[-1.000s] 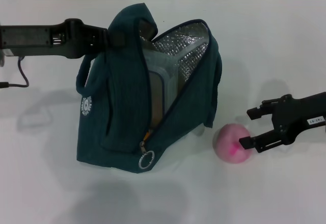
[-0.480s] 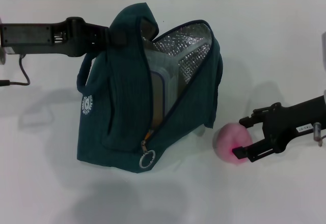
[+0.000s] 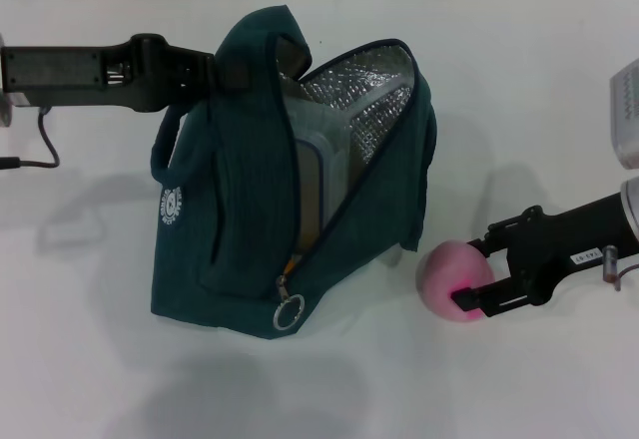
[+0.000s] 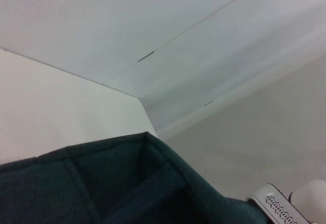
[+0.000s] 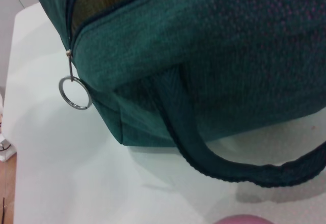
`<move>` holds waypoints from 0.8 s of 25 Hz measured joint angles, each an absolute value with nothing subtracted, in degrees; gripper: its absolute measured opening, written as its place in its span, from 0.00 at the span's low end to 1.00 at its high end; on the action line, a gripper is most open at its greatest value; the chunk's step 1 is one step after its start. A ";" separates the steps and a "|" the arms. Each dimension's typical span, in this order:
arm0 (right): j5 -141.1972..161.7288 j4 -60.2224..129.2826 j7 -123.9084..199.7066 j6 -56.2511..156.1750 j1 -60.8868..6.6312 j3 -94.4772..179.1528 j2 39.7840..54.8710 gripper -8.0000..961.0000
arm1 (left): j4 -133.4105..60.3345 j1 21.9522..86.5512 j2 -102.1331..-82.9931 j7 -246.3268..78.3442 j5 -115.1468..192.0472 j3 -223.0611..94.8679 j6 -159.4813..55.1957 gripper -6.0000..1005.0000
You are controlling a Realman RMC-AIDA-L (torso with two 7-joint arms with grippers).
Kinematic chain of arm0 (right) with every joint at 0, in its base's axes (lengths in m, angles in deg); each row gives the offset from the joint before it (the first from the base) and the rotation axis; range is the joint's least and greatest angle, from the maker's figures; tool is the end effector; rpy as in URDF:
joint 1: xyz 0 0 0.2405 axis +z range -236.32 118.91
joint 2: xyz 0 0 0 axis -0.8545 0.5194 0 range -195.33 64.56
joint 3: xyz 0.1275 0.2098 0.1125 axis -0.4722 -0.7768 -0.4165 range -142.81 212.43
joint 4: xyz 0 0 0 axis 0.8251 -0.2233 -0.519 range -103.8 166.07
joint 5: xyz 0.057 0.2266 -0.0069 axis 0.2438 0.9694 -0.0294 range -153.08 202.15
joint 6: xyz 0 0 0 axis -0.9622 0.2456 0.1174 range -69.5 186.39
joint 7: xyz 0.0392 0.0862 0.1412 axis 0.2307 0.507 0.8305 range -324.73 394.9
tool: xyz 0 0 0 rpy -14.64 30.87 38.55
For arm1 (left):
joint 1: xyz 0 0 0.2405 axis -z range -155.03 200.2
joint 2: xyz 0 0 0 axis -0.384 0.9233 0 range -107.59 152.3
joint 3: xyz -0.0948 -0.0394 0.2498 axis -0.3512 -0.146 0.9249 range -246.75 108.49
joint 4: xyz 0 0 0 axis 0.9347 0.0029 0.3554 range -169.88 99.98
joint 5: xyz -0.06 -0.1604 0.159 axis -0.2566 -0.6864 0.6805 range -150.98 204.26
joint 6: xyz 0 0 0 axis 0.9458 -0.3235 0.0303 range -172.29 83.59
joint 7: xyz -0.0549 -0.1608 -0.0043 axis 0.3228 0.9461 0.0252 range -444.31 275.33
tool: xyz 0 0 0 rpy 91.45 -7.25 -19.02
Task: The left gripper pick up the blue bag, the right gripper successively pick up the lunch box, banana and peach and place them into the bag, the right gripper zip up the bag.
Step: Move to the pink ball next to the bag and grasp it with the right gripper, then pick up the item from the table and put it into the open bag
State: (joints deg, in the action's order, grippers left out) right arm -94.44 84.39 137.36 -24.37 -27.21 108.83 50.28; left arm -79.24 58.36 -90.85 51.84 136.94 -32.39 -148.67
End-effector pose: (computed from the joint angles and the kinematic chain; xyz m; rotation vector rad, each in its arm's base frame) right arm 0.2393 0.3695 -0.0602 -3.0287 0.5433 0.0246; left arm -0.2228 0.3817 0.0479 2.4323 1.5913 0.8811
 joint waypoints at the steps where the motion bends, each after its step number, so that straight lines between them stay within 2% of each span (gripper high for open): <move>1: -94.46 84.36 137.36 -24.00 -27.14 109.15 50.27 0.82 | -79.25 58.36 -90.85 51.84 136.94 -32.39 -148.67 0.05; 3: -94.46 84.33 137.27 -23.88 -27.02 109.45 50.28 0.81 | -79.25 58.39 -90.85 51.84 136.94 -32.39 -148.67 0.05; 8: -94.31 84.35 137.21 -24.00 -26.87 109.61 50.12 0.57 | -79.24 58.43 -90.85 51.83 136.94 -32.39 -148.67 0.06; 14: -93.97 84.93 137.21 -24.49 -27.05 109.35 50.06 0.40 | -79.24 58.44 -90.81 51.83 136.95 -32.39 -148.67 0.06; 20: -93.82 85.12 137.21 -25.02 -26.98 109.16 49.88 0.36 | -79.24 58.32 -90.77 51.83 136.94 -32.39 -148.67 0.06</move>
